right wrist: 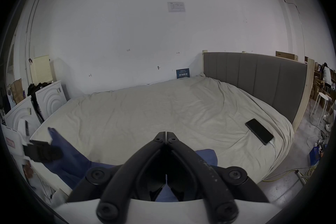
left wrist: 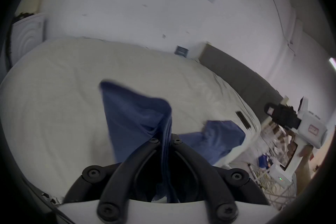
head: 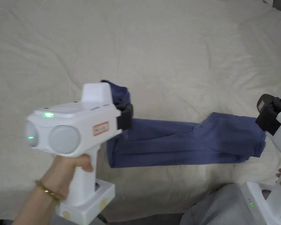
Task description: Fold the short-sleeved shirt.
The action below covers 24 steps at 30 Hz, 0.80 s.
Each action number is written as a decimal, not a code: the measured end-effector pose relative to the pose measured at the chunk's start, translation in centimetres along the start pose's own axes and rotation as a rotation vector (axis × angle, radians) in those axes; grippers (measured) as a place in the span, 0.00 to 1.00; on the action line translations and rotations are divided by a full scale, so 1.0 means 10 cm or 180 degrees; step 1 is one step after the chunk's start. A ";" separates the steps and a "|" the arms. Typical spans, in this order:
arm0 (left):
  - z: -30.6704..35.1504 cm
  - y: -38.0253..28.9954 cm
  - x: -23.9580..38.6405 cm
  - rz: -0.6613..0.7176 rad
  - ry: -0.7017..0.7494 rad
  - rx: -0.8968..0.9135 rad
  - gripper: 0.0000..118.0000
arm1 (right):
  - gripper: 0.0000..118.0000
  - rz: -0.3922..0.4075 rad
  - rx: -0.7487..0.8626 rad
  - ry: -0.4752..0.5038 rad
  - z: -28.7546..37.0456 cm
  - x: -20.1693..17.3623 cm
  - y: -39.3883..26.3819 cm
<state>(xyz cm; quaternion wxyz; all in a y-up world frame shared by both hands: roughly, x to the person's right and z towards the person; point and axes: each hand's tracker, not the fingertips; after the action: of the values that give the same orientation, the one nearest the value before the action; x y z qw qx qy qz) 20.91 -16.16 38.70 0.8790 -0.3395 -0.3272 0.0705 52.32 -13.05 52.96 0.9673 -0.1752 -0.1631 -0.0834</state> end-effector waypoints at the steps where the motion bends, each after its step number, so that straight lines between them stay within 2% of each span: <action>1: -0.16 -0.04 0.09 -0.0025 -0.0014 -0.0115 0.06 | 0.01 -0.0006 0.0000 -0.0009 0.02 0.03 0.00; 5: -0.88 -0.34 0.30 0.0136 0.0003 -0.0633 0.08 | 0.01 -0.0059 0.0021 -0.0082 0.11 0.15 -0.03; 6: -1.03 -0.42 0.34 0.0136 0.0074 -0.0771 0.16 | 0.01 -0.0069 0.0025 -0.0108 0.12 0.19 -0.03; 8: -1.31 -0.57 0.46 -0.0019 0.0180 -0.1018 0.66 | 0.01 -0.0081 0.0020 -0.0154 0.15 0.26 -0.04; 9: -1.39 -0.61 0.48 -0.0068 0.0220 -0.1105 0.81 | 0.01 -0.0085 0.0012 -0.0181 0.15 0.29 -0.04; 10: -1.40 -0.61 0.50 -0.0062 0.0165 -0.1080 0.81 | 0.01 -0.0092 0.0004 -0.0201 0.16 0.32 -0.05; 12: -1.29 -0.56 0.56 -0.0010 0.0045 -0.0913 0.73 | 0.01 -0.0121 -0.0007 -0.0231 0.17 0.37 -0.07; 15: -1.07 -0.40 0.53 0.0054 0.0076 -0.0532 0.71 | 0.01 -0.0156 -0.0031 -0.0246 0.16 0.41 -0.09; 16: -0.95 -0.33 0.56 0.0004 0.0246 -0.0369 0.59 | 0.01 -0.0173 -0.0040 -0.0241 0.15 0.42 -0.10; 17: -0.88 -0.29 0.56 -0.0010 0.0323 -0.0248 0.41 | 0.01 -0.0187 -0.0048 -0.0228 0.15 0.42 -0.10; 19: -1.13 -0.34 0.44 -0.0297 0.0940 0.0039 0.06 | 0.01 -0.0206 -0.0051 -0.0203 0.14 0.41 -0.11; 20: -0.93 -0.29 0.51 -0.0347 0.1037 0.0035 0.03 | 0.01 -0.0205 -0.0053 -0.0187 0.13 0.40 -0.12; 21: -1.01 -0.32 0.45 -0.0414 0.1058 -0.0047 0.02 | 0.01 -0.0200 -0.0054 -0.0173 0.12 0.39 -0.12; 23: -1.22 -0.41 0.35 -0.0438 0.0781 -0.0376 0.01 | 0.02 -0.0190 -0.0065 -0.0131 0.09 0.38 -0.13; 24: -1.09 -0.40 0.43 -0.0344 0.0690 -0.0482 0.01 | 0.01 -0.0190 -0.0065 -0.0113 0.09 0.37 -0.14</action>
<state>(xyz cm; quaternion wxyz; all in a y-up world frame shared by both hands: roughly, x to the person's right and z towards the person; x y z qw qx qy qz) 30.68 -23.66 37.48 0.8836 -0.3924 -0.2525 -0.0389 55.18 -14.36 55.45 0.9595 -0.1816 -0.1846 -0.1108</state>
